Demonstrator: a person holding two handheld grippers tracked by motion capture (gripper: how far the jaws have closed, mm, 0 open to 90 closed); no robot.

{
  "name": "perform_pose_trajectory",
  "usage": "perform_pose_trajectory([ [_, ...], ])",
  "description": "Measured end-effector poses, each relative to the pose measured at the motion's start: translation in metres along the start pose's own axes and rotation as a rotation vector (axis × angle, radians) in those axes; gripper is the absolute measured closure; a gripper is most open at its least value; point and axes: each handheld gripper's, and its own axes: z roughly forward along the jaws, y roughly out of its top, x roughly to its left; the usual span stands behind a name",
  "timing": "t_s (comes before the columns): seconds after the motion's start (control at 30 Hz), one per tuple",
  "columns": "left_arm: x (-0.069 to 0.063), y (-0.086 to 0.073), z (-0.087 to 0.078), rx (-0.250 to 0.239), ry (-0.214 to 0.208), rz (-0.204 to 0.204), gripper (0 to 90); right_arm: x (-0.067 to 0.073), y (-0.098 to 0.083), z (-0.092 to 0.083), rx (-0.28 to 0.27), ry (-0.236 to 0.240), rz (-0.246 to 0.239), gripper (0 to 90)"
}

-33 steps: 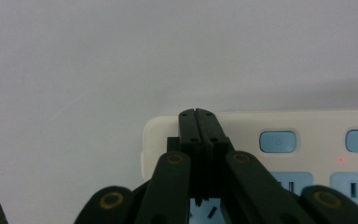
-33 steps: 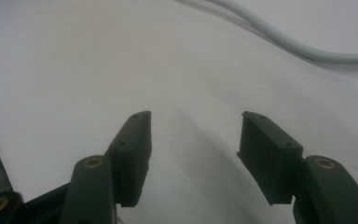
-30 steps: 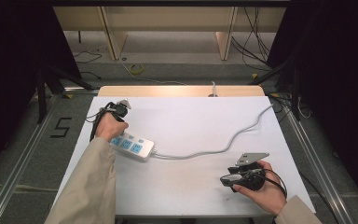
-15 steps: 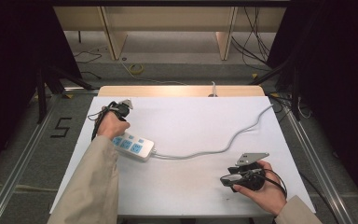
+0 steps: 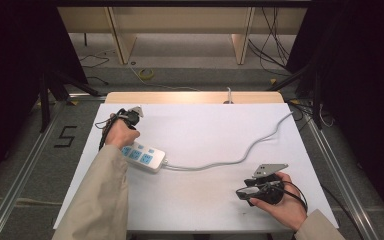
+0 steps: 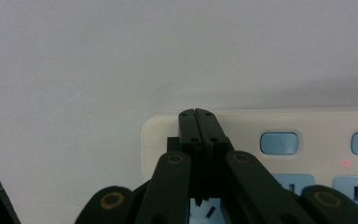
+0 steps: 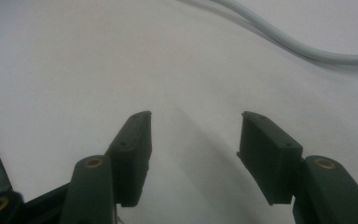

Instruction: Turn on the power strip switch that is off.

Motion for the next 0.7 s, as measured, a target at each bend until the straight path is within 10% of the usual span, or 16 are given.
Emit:
perform_pose_trajectory([
  [0.7, -0.0021, -0.0008, -0.0001, -0.006, 0.015, 0.004, 89.9, 0.0003, 0.0002, -0.0003, -0.001, 0.002, 0.001, 44.6],
])
